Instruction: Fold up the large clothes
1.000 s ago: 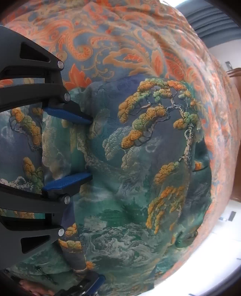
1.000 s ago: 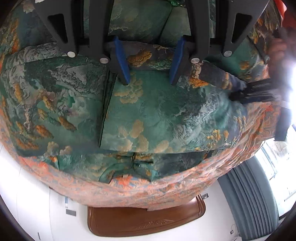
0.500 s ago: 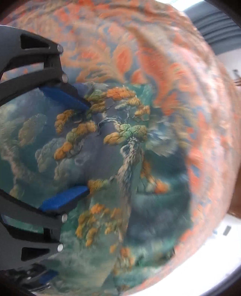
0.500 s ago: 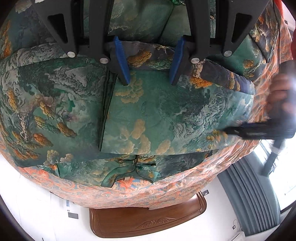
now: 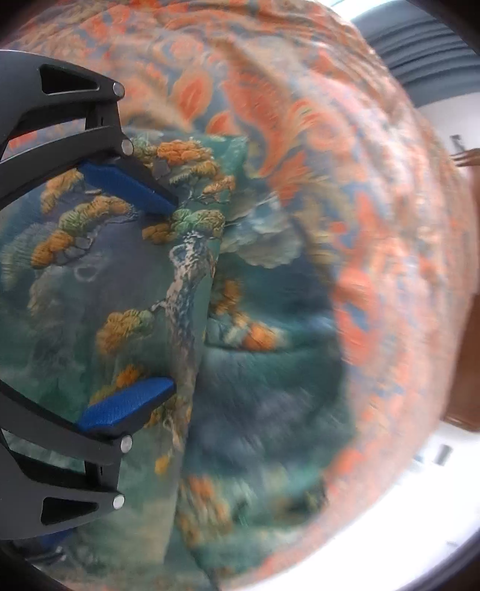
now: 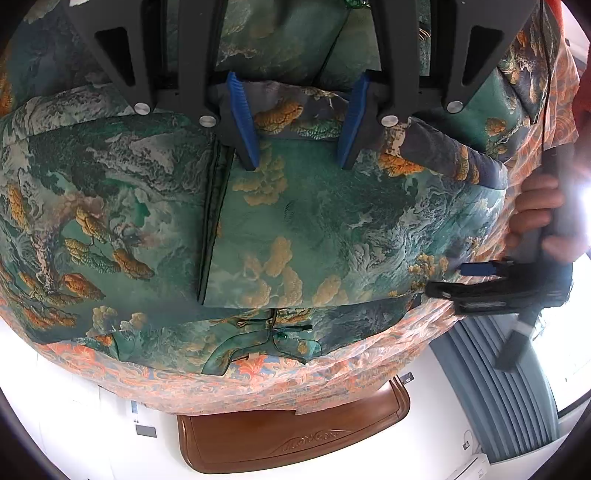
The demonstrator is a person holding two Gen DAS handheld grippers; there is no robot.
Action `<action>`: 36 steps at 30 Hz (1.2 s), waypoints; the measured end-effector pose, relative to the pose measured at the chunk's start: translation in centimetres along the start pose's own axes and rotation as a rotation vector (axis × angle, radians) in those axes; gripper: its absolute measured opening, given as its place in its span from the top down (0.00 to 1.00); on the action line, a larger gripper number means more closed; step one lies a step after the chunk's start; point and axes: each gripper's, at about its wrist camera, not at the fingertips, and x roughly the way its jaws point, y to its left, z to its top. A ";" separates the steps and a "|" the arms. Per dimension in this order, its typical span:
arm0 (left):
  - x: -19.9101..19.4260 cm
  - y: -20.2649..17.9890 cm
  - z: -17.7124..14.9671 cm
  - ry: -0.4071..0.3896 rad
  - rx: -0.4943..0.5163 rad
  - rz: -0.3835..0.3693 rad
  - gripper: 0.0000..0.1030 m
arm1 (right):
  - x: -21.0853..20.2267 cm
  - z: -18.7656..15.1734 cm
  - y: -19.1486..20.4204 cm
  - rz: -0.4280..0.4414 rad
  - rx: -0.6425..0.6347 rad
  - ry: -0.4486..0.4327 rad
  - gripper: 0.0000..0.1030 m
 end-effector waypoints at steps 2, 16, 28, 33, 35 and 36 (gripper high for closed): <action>0.7 -0.1 -0.5 -0.006 -0.006 0.022 0.06 | 0.1 0.1 0.0 0.002 0.001 0.001 0.56; -15.2 7.2 -16.5 -0.151 0.113 -0.055 0.06 | -11.1 -3.0 -1.7 0.042 0.085 -0.104 0.37; -14.1 11.3 -28.0 0.000 -0.008 -0.267 0.06 | -26.6 -13.5 -15.8 -0.274 0.259 -0.004 0.29; -12.6 9.5 -27.9 0.067 0.018 -0.386 0.12 | -26.3 -15.8 -18.5 -0.166 0.356 0.115 0.29; -12.1 8.4 -28.1 0.094 0.041 -0.400 0.20 | -25.2 -15.8 -17.8 -0.099 0.329 0.152 0.29; -12.2 8.0 -28.3 0.100 0.053 -0.396 0.30 | -24.3 -15.7 -17.3 -0.075 0.304 0.183 0.29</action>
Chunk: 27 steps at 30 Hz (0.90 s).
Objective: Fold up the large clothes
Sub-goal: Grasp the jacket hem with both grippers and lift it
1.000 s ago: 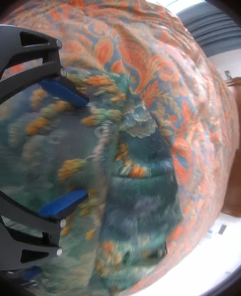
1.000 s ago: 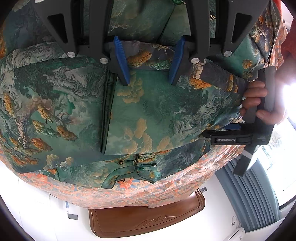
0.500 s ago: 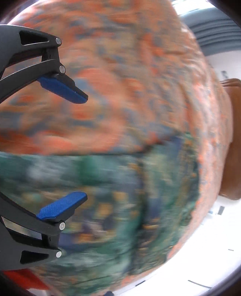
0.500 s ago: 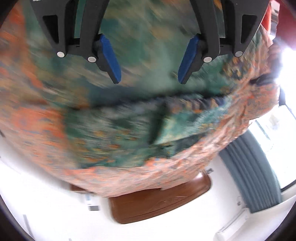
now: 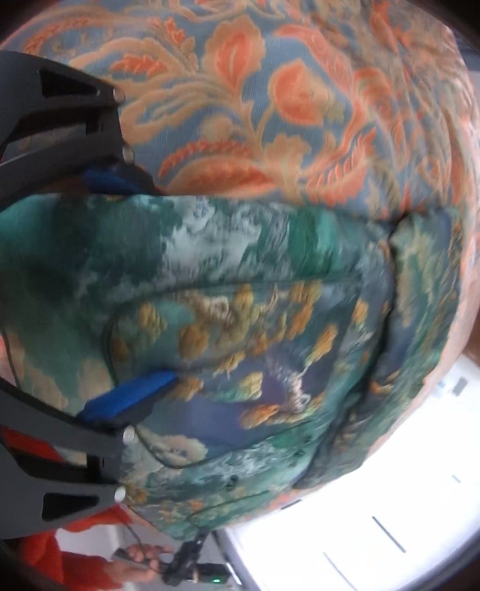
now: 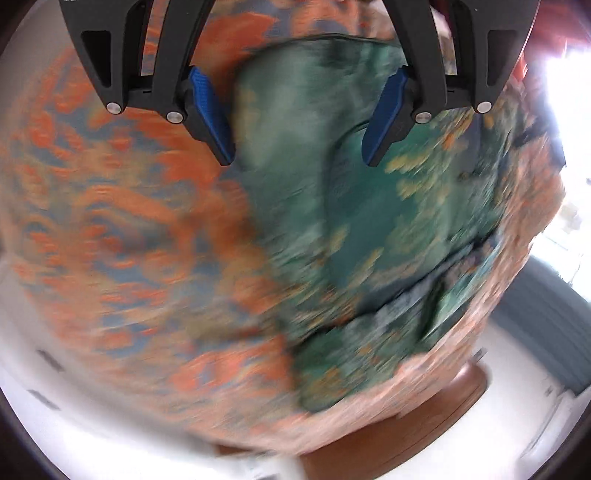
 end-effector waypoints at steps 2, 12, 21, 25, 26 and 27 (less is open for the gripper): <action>-0.2 -0.8 -0.2 0.019 0.016 -0.002 0.51 | 1.5 0.2 0.8 -0.048 -0.028 0.024 0.29; -4.6 -3.7 -0.8 -0.011 0.066 0.015 0.83 | -1.5 1.5 4.9 0.051 -0.083 0.019 0.85; -8.4 -2.1 -8.3 0.062 -0.007 -0.050 0.83 | -6.3 -2.5 4.7 0.152 -0.049 0.042 0.85; -10.6 -1.5 -9.2 0.062 -0.071 -0.129 0.83 | -7.5 -5.5 3.0 0.242 0.051 0.067 0.85; -11.1 -1.4 -8.5 0.054 -0.087 -0.150 0.83 | -7.8 -5.6 2.6 0.272 0.080 0.064 0.85; -11.6 -1.3 -7.6 0.045 -0.109 -0.176 0.83 | -8.1 -5.4 2.2 0.309 0.116 0.053 0.85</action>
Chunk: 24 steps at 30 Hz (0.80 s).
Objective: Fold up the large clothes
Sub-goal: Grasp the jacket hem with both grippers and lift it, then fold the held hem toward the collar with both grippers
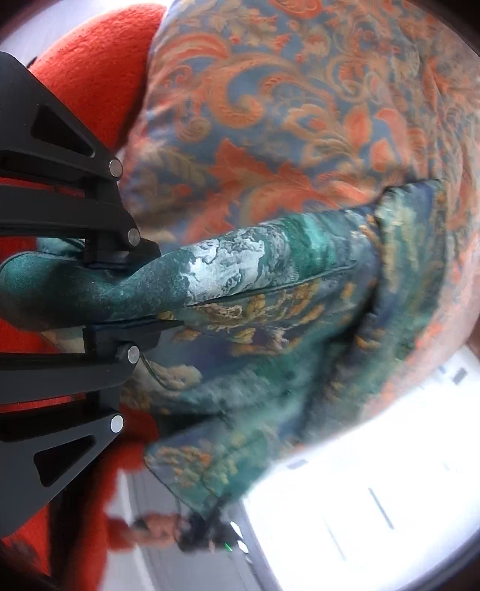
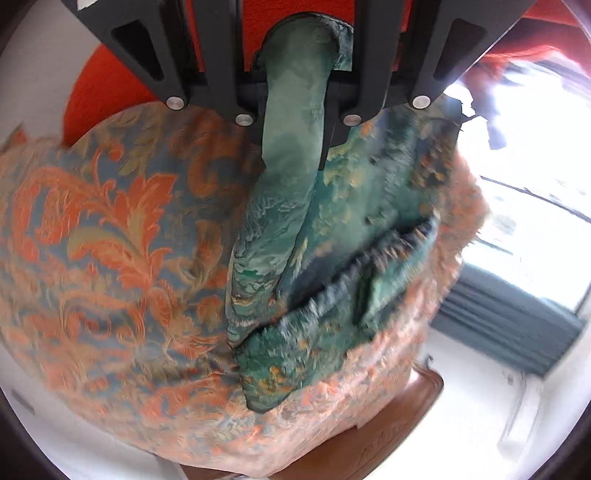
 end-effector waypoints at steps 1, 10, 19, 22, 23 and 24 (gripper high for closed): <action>-0.6 0.0 1.3 -0.013 -0.028 -0.033 0.83 | -0.2 0.5 -0.1 0.029 0.021 -0.014 0.85; -2.0 0.0 17.8 -0.177 -0.171 -0.137 0.81 | 1.0 13.6 3.1 0.099 0.022 -0.194 0.86; 6.7 5.0 25.6 -0.105 -0.295 0.009 0.74 | 10.0 24.4 1.4 -0.025 0.139 -0.214 0.86; 8.0 5.4 25.9 -0.079 -0.318 0.041 0.73 | 13.2 25.4 -0.2 -0.071 0.176 -0.192 0.85; 8.1 5.4 26.1 -0.074 -0.321 0.040 0.72 | 14.0 25.6 -0.7 -0.075 0.197 -0.184 0.84; 8.1 5.4 26.3 -0.069 -0.321 0.035 0.70 | 14.5 25.7 -1.2 -0.074 0.220 -0.180 0.84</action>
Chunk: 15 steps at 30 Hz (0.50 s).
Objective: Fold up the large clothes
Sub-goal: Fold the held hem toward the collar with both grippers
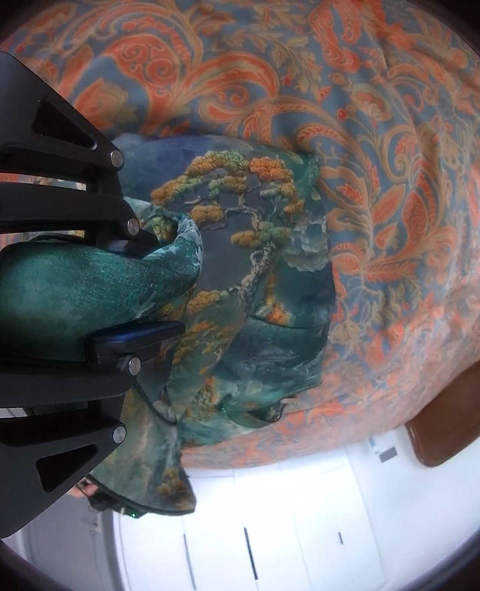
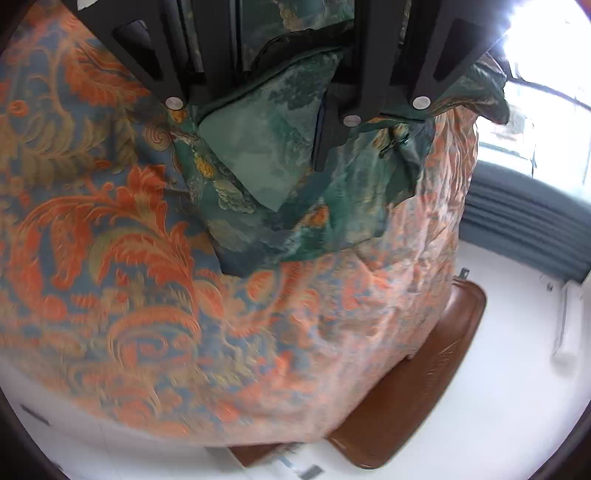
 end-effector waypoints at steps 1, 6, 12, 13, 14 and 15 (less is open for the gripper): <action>-0.3 -0.1 0.3 0.010 -0.001 -0.018 0.65 | 0.5 0.3 -0.3 -0.001 0.017 0.004 0.84; -2.8 -1.0 1.8 -0.002 -0.002 -0.117 0.39 | 0.8 2.0 -0.3 0.017 0.061 0.046 0.75; -6.1 -0.5 3.0 -0.151 -0.065 -0.133 0.18 | 0.0 4.0 0.2 0.129 0.157 0.088 0.51; -6.5 -0.3 3.0 -0.160 -0.067 -0.146 0.18 | -0.2 4.2 0.1 0.152 0.183 0.084 0.49; -6.9 -0.1 2.9 -0.167 -0.065 -0.148 0.18 | -0.5 4.2 0.0 0.177 0.197 0.078 0.47; -7.4 0.2 2.7 -0.177 -0.057 -0.144 0.18 | -1.0 4.3 -0.1 0.217 0.209 0.062 0.43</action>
